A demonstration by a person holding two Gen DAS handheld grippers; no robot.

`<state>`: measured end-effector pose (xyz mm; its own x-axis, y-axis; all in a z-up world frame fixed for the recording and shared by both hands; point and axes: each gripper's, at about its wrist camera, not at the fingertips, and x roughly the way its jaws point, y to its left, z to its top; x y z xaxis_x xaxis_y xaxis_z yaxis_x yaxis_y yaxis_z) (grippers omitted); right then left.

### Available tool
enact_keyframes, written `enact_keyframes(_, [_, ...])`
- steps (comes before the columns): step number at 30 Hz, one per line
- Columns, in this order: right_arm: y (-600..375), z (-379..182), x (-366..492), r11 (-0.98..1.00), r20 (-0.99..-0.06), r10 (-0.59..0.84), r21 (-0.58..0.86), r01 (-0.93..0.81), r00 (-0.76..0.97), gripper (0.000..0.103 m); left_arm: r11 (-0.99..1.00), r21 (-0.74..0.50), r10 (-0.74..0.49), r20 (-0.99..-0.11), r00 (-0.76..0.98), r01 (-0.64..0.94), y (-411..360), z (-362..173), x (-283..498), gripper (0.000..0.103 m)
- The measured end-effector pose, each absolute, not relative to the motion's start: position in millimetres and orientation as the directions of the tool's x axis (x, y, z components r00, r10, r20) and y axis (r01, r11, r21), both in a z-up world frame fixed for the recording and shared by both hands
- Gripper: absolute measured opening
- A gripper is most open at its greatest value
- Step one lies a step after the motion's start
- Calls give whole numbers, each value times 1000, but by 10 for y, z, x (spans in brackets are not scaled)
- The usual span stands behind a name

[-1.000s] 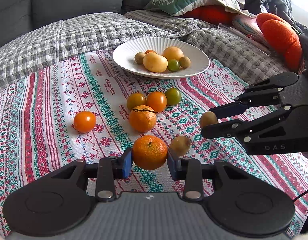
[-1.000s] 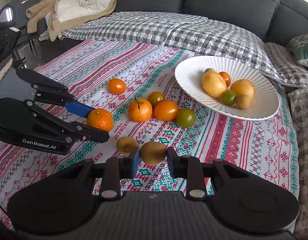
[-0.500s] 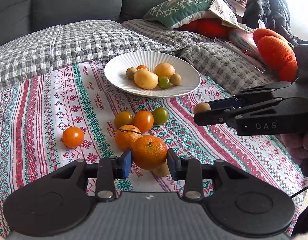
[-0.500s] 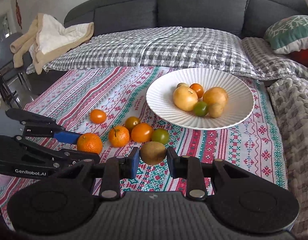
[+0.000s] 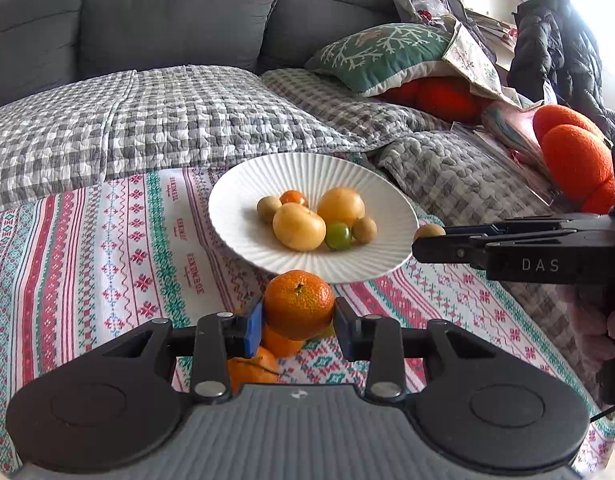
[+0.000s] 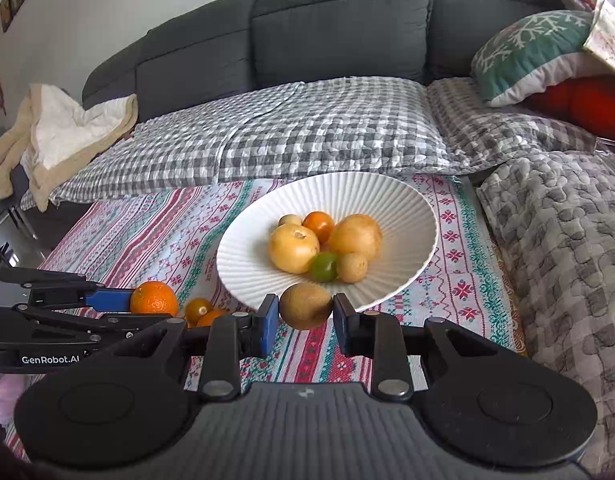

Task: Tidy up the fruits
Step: 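Carry the held tangerine and kiwi over the white plate, then lower the tangerine and kiwi onto the plate and open both grippers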

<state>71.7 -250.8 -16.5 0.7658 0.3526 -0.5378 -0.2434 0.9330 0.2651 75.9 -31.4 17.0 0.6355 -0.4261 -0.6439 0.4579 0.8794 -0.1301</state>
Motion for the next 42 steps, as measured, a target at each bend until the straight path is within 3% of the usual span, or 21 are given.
enact_keyframes(14, [-2766,-281,1053,957,-544,278,226,-181,791,26,863,-145,-450,-654,608,484,-875,17,1139,27])
enact_keyframes(32, [-2725,-402,1309,966,-570,256,173,-191,780,27,877,-120,-413,-681,605,464,-999,-120,1333,27])
enact_keyframes(36, [-2734,-378,1286,967,-564,252,173,-186,786,29,875,-111,-413,-679,607,471,-998,-114,1320,29])
enact_keyframes(42, [-2771,-292,1229,965,-550,254,194,-174,795,45,865,-83,-417,-669,616,495,-1002,-28,1244,43])
